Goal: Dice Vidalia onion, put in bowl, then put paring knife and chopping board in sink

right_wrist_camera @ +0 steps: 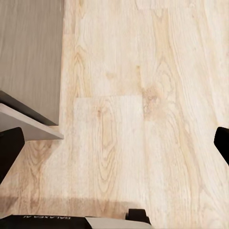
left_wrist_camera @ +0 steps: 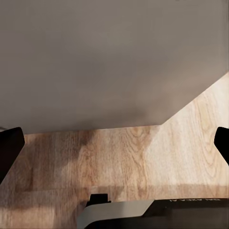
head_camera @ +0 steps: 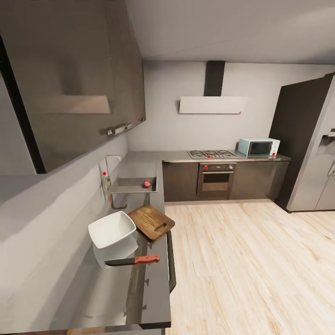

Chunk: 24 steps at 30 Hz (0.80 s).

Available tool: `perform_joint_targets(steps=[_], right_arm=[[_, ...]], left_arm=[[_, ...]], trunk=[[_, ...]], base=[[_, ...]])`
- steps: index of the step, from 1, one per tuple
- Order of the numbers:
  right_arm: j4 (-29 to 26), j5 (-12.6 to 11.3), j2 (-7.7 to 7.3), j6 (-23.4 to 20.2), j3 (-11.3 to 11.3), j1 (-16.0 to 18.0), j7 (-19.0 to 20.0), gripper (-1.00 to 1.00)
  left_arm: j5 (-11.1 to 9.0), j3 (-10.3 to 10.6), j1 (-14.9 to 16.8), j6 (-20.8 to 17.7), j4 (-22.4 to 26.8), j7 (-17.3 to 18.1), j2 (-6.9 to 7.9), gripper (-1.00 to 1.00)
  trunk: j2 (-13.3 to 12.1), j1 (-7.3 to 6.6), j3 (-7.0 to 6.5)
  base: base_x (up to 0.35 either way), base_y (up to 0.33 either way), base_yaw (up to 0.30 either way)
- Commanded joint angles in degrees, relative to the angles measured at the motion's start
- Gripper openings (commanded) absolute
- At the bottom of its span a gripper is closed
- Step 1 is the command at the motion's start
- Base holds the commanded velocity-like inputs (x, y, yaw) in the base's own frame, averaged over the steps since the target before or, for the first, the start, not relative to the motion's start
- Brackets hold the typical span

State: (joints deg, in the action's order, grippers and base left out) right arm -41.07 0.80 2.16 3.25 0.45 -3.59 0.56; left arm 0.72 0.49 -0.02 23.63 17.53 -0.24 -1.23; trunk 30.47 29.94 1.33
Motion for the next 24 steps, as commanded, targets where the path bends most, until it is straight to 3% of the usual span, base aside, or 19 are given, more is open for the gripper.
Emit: perform_joint_targets(steps=[1, 17, 24], right_arm=[[-0.1, 0.1, 0.01, 0.1, 0.0, 0.0, 0.1, 1.0], [-0.1, 0.1, 0.04, 0.1, 0.0, 0.0, 0.1, 1.0], [-0.1, 0.1, -0.01, 0.1, 0.0, 0.0, 0.1, 1.0]], left_arm=[[0.1, 0.0, 0.0, 0.1, 0.1, 0.0, 0.0, 1.0], [0.1, 0.0, 0.0, 0.1, 0.1, 0.0, 0.0, 1.0], [0.1, 0.1, 0.0, 0.2, 0.1, 0.1, 0.08, 1.0]], trunk=[[-0.3, -0.2, -0.1], [-6.7, -3.71, -2.97], [-6.7, -3.71, -2.97]], base=[[0.0, 0.0, 0.0], [0.0, 0.0, 0.0], [0.0, 0.0, 0.0]])
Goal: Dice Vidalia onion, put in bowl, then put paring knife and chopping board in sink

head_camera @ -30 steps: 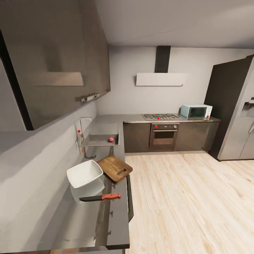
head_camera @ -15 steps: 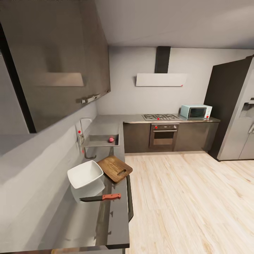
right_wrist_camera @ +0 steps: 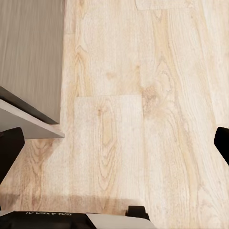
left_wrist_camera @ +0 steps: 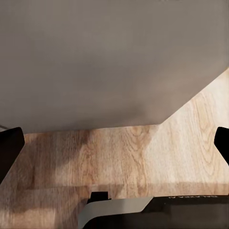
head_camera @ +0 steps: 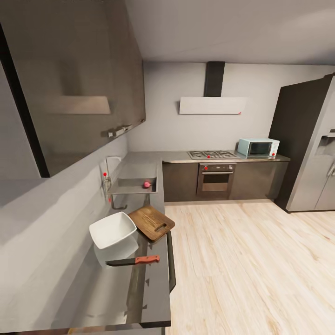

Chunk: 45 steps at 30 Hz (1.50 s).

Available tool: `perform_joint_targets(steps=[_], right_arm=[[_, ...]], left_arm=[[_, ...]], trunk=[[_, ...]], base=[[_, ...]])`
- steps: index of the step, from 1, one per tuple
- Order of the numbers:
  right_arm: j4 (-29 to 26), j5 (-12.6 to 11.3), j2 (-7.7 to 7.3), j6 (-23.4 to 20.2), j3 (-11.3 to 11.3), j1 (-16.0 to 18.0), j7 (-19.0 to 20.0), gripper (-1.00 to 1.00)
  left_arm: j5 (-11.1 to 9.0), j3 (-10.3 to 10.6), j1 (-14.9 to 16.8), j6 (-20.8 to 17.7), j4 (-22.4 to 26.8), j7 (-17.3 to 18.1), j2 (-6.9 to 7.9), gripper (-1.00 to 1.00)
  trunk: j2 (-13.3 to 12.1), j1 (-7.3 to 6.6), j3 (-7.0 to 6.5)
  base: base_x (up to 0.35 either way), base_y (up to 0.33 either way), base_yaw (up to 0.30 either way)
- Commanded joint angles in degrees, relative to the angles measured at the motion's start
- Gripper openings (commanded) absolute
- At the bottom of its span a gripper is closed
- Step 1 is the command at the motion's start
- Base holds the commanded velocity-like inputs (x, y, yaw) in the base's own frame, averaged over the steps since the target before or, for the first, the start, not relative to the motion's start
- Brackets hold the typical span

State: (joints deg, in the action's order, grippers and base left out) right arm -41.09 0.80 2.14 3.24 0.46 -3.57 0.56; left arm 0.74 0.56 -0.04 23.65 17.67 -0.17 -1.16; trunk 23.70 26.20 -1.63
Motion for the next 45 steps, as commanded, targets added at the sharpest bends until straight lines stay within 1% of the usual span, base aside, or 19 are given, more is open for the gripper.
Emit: perform_joint_targets(steps=[1, 3, 5, 45], right_arm=[[0.0, 0.1, 0.01, 0.1, 0.0, 0.0, 0.1, 1.0], [0.0, 0.1, 0.03, 0.1, 0.0, 0.0, 0.1, 1.0], [0.0, 0.1, 0.01, 0.1, 0.0, 0.0, 0.1, 1.0], [-0.1, 0.1, -0.08, 0.2, 0.0, 0.0, 0.0, 1.0]], left_arm=[[0.1, 0.1, 0.0, 0.2, 0.0, 0.0, 0.01, 1.0], [0.1, 0.1, 0.0, 0.2, 0.0, 0.0, 0.01, 1.0], [0.1, 0.1, 0.0, 0.2, 0.0, 0.0, 0.01, 1.0], [0.1, 0.1, 0.0, 0.2, 0.0, 0.0, 0.03, 1.0]], trunk=[[0.0, 0.02, 0.0], [0.0, 0.02, 0.0], [-0.8, -0.42, -0.36], [-0.8, -0.42, -0.36]], base=[[0.0, 0.0, 0.0], [0.0, 0.0, 0.0], [0.0, 0.0, 0.0], [0.0, 0.0, 0.0]])
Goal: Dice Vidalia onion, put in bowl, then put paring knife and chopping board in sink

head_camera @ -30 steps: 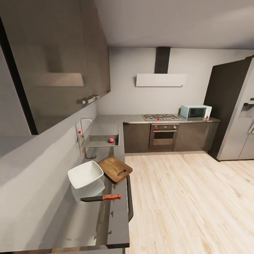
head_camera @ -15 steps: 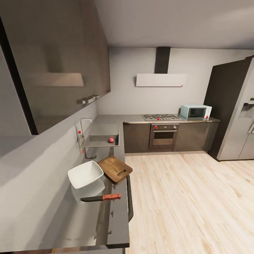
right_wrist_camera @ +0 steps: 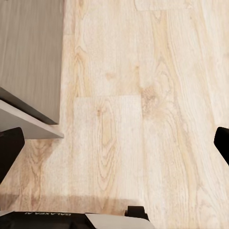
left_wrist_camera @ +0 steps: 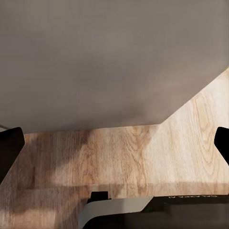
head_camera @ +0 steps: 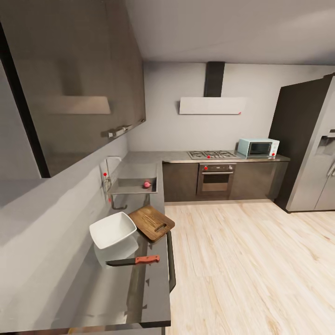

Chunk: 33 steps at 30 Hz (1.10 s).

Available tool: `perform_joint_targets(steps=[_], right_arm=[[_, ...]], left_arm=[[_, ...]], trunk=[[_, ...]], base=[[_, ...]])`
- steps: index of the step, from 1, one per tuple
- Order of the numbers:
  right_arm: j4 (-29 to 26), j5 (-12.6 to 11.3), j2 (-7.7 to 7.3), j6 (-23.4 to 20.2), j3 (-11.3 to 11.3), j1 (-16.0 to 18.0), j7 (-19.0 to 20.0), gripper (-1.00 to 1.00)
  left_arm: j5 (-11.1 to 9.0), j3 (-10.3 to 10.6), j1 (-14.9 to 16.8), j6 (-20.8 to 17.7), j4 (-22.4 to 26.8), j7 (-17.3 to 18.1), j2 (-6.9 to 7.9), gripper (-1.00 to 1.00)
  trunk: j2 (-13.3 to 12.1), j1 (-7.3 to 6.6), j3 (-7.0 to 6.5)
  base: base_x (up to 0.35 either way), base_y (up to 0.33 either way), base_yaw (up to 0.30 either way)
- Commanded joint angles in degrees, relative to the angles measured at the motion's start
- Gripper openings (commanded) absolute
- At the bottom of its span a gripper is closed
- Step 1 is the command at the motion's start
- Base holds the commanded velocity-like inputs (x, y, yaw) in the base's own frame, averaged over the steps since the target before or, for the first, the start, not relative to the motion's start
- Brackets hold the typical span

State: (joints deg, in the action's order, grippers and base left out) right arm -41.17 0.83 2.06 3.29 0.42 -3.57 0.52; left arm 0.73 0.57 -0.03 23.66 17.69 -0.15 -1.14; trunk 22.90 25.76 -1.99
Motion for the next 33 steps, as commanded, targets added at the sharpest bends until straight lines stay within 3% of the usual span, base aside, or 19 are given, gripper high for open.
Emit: perform_joint_targets(steps=[1, 3, 5, 10, 13, 17, 19, 22, 24, 27, 29, 32, 33], right_arm=[[0.0, 0.1, -0.07, 0.1, 0.0, 0.0, 0.0, 1.0], [-0.7, 0.1, -1.94, -0.1, -0.2, 0.0, -1.5, 1.0], [-1.7, 0.1, -2.67, -0.3, -0.2, 0.1, -3.6, 1.0], [-9.2, -0.1, -3.29, -2.9, -0.2, 0.5, -13.0, 1.0], [-19.1, -0.2, -3.3, -13.3, -0.2, 2.1, -17.3, 1.0], [-26.3, -0.3, -3.29, -23.2, -0.2, 5.7, -18.2, 1.0], [-27.8, -0.3, -3.29, -26.0, -0.2, 8.1, -18.4, 1.0], [-28.8, -0.3, -3.19, -30.7, -0.1, 13.1, -18.5, 1.0], [-29.1, -0.4, -2.82, -38.0, -0.1, 21.2, -18.5, 1.0], [-28.7, -0.4, -2.05, -41.1, 0.0, 26.0, -18.6, 1.0], [-27.7, -0.3, -0.58, -44.4, 0.0, 32.0, -18.6, 1.0], [-25.8, -0.3, 0.75, -46.9, 0.0, 36.9, -18.7, 1.0], [-23.1, -0.3, 1.84, -48.1, 0.1, 40.8, -18.7, 1.0]], left_arm=[[0.1, 0.0, 0.0, 0.2, 0.0, 0.0, 0.0, 1.0], [0.1, 0.0, 0.0, 0.2, -0.1, 0.0, -0.01, 1.0], [0.1, 0.0, 0.0, 0.2, -0.1, 0.0, -0.01, 1.0], [0.1, 0.0, 0.0, 0.2, -0.1, 0.0, -0.01, 1.0], [0.1, 0.0, 0.0, 0.2, -0.1, 0.0, -0.01, 1.0], [0.1, 0.0, 0.0, 0.2, -0.1, 0.0, -0.01, 1.0], [0.1, 0.0, 0.0, 0.2, -0.1, 0.0, -0.01, 1.0], [0.1, 0.0, 0.0, 0.2, -0.1, 0.0, 0.03, 1.0], [0.1, 0.0, 0.0, 0.2, -0.1, 0.0, 0.05, 1.0], [0.1, 0.0, 0.0, 0.2, -0.1, 0.0, 0.05, 1.0], [0.1, 0.0, 0.0, 0.2, -0.2, 0.0, 0.07, 1.0], [0.1, 0.0, 0.0, 0.2, -0.2, 0.0, 0.03, 1.0], [0.1, 0.0, 0.0, 0.2, -0.2, 0.0, 0.01, 1.0]], trunk=[[0.0, 0.02, 0.0], [0.0, 0.02, 0.0], [0.0, 0.02, 0.0], [0.0, 0.02, 0.0], [0.0, 0.02, 0.0], [0.0, 0.02, 0.0], [0.0, 0.02, 0.0], [0.0, 0.02, 0.0], [0.0, 0.02, 0.0], [0.0, 0.02, 0.0], [0.0, 0.02, 0.0], [0.0, 0.02, 0.0], [0.0, 0.02, 0.0]], base=[[0.0, 0.0, 0.0], [0.0, 0.0, 0.0], [0.0, 0.0, 0.0], [0.0, 0.0, 0.0], [0.0, 0.0, 0.0], [0.0, 0.0, 0.0], [0.0, 0.0, 0.0], [0.0, 0.0, 0.0], [0.0, 0.0, 0.0], [0.0, 0.0, 0.0], [0.0, 0.0, 0.0], [0.0, 0.0, 0.0], [0.0, 0.0, 0.0]])
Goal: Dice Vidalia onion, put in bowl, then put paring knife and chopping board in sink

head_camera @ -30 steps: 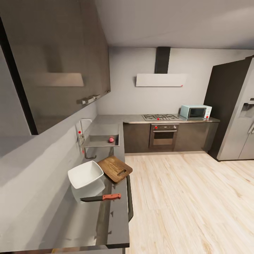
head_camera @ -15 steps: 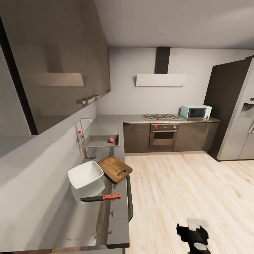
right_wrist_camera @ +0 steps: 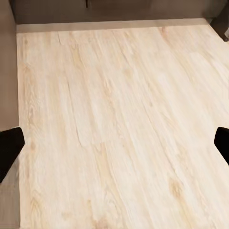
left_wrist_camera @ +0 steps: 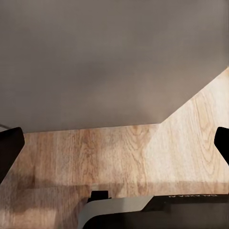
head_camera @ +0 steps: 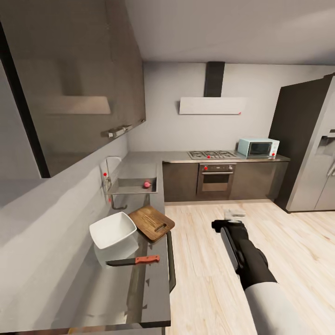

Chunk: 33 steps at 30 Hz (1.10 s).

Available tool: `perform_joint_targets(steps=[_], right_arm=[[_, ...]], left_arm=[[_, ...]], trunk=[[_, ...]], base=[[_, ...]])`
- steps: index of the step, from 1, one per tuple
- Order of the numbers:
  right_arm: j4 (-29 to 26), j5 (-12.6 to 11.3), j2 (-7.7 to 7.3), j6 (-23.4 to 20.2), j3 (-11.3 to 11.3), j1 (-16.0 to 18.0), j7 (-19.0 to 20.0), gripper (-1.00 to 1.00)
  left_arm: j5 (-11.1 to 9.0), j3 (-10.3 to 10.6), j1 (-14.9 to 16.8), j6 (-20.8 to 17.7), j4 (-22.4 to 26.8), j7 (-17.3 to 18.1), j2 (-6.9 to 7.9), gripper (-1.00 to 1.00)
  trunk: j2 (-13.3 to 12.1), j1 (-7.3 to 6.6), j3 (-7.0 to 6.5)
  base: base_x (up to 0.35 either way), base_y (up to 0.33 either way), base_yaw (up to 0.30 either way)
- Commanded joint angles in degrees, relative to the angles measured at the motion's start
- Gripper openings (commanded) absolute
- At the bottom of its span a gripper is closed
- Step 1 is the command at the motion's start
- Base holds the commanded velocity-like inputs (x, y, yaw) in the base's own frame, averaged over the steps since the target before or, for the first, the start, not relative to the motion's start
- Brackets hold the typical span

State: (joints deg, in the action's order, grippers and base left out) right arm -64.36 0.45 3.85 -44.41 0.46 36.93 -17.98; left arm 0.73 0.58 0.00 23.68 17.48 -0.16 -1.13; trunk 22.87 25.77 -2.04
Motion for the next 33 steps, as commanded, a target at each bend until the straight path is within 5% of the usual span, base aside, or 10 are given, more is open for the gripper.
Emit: perform_joint_targets(steps=[1, 3, 4, 7, 8, 12, 16, 33], right_arm=[[2.5, 0.1, 0.78, -0.8, 0.0, 3.2, -0.2, 1.0], [7.5, 0.1, 1.72, -1.2, 0.1, 7.9, -0.2, 1.0], [17.7, 0.2, 3.06, -1.3, 0.1, 16.6, -0.2, 1.0], [26.3, 0.2, 4.1, -1.0, 0.1, 24.8, -0.2, 1.0], [33.8, 0.2, 5.34, 0.3, 0.1, 32.9, -0.2, 1.0], [40.0, 0.1, 6.14, 2.4, 0.1, 40.2, -0.2, 1.0], [41.9, 0.0, 6.14, 3.3, 0.1, 42.8, -0.2, 1.0], [42.8, -0.2, 6.14, 3.4, 0.2, 43.1, 0.5, 1.0]], left_arm=[[0.1, 0.0, 0.0, 0.1, 0.0, 0.0, 0.0, 1.0], [0.1, 0.0, 0.0, 0.1, 0.0, 0.0, -0.01, 1.0], [0.1, 0.0, 0.0, 0.1, 0.0, 0.0, -0.01, 1.0], [0.1, 0.0, 0.0, 0.1, 0.0, 0.0, -0.02, 1.0], [0.0, 0.0, 0.0, 0.1, 0.0, 0.0, -0.02, 1.0], [0.0, 0.0, 0.0, 0.1, -0.1, 0.0, -0.02, 1.0], [0.1, 0.0, 0.0, 0.1, -0.1, 0.0, 0.12, 1.0], [0.0, 0.0, 0.0, 0.1, -0.2, 0.0, 0.16, 1.0]], trunk=[[0.1, 0.01, 0.04], [0.1, 0.01, 0.04], [0.1, 0.01, 0.04], [0.1, 0.01, 0.04], [0.1, 0.01, 0.04], [0.1, 0.01, 0.04], [0.1, 0.01, 0.04], [0.1, 0.01, 0.1]], base=[[0.0, 0.0, 0.0], [0.0, 0.0, 0.0], [0.0, 0.0, 0.0], [0.0, 0.0, 0.0], [0.0, 0.0, 0.0], [0.0, 0.0, 0.0], [0.0, 0.0, 0.0], [0.0, 0.0, 0.0]])
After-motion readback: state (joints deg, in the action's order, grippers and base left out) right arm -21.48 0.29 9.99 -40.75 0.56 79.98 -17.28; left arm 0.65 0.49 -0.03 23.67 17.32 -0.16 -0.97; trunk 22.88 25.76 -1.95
